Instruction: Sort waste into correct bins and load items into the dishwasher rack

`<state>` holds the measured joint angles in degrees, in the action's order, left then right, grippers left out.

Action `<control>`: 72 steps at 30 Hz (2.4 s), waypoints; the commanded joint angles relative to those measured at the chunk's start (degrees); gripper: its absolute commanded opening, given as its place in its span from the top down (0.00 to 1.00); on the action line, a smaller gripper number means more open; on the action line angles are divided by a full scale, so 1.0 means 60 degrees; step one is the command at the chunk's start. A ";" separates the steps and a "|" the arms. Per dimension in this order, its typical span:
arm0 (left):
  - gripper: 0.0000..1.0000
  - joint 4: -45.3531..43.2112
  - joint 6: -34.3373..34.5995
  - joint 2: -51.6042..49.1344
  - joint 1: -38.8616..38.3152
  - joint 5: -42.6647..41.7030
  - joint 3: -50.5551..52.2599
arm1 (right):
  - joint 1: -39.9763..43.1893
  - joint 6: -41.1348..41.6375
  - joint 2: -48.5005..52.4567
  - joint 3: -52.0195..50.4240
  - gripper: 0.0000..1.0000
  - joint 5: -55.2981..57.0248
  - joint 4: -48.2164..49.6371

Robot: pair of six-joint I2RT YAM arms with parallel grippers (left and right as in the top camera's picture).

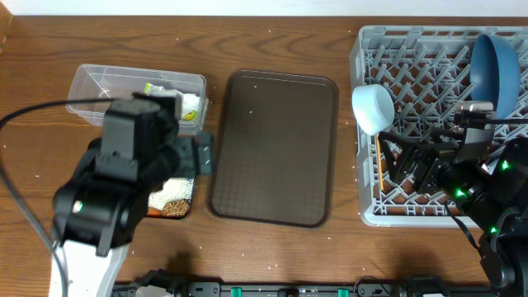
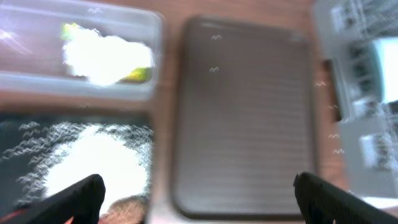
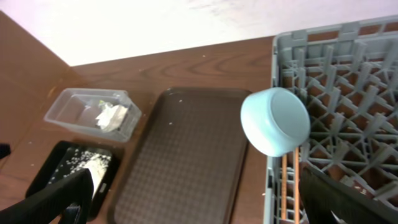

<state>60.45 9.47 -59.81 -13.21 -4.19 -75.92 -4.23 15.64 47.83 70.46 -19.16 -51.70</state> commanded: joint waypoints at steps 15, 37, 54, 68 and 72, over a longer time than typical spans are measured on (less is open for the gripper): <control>0.02 0.0634 -0.0648 0.0597 0.0029 0.1421 -0.0073 | 0.0131 -0.0153 -0.0080 0.0098 0.01 -0.0350 -0.1402; 0.02 0.0634 -0.0648 0.0554 0.0029 0.1421 -0.0073 | 0.0138 -0.4579 -0.5184 -0.7537 0.01 0.0576 0.5235; 0.02 0.0634 -0.0648 0.0554 0.0029 0.1421 -0.0073 | 0.0138 -0.4397 -0.7923 -1.1493 0.01 -0.0127 0.7752; 0.02 0.0634 -0.0648 0.0554 0.0029 0.1421 -0.0073 | 0.0138 -0.4401 -0.7919 -1.1693 0.01 -0.0131 0.8200; 0.02 0.0634 -0.0648 0.0554 0.0029 0.1421 -0.0073 | 0.0138 -0.4401 -0.7919 -1.1693 0.01 -0.0131 0.8200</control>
<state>64.12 6.11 -56.55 -13.21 3.44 -75.88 -4.23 -10.83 0.73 0.58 -19.55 -2.59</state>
